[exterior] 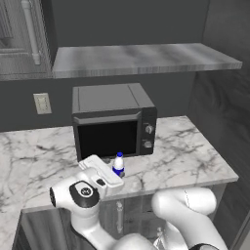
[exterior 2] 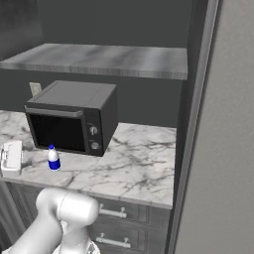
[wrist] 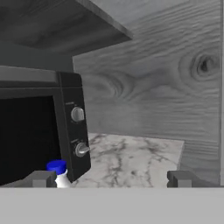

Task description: Take the bottled waters from the counter and place them in the freezer to freeze. Close the freezer door after placing the bottles.

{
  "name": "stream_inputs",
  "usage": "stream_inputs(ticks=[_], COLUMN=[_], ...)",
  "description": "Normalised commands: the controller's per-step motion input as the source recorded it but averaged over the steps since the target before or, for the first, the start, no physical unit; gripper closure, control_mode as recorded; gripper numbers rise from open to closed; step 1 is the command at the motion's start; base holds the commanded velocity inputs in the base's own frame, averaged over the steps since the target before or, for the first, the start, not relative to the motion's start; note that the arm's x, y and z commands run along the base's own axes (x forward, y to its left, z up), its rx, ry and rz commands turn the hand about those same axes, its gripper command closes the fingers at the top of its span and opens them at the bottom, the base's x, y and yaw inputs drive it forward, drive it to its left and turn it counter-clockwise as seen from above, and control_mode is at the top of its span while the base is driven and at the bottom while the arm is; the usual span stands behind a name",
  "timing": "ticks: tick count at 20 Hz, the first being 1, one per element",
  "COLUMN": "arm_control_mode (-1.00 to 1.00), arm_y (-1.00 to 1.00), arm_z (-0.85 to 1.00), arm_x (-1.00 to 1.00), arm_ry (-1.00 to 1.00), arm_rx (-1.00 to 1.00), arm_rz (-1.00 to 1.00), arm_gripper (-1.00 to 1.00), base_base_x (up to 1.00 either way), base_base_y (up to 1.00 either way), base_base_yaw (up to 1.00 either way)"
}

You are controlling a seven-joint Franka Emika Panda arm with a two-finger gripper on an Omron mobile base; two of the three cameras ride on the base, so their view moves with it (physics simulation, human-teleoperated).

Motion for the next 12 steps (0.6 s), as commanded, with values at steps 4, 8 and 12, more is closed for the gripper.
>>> stream_inputs(ticks=[4, 8, 12], arm_control_mode=[-1.0, -1.0, -1.0], arm_y=[0.01, 0.0, 0.0], arm_z=[-0.19, -0.37, -0.52], arm_x=[0.2, 0.18, 0.19], arm_ry=[-0.22, -0.1, 0.0], arm_rx=[0.13, 0.2, 0.25], arm_rz=[-0.05, -0.01, 0.0], arm_gripper=[-1.0, -1.0, -1.0], base_base_x=[0.0, 0.0, 0.0], base_base_y=[0.0, 0.0, 0.0], base_base_yaw=[0.0, 0.0, 0.0])
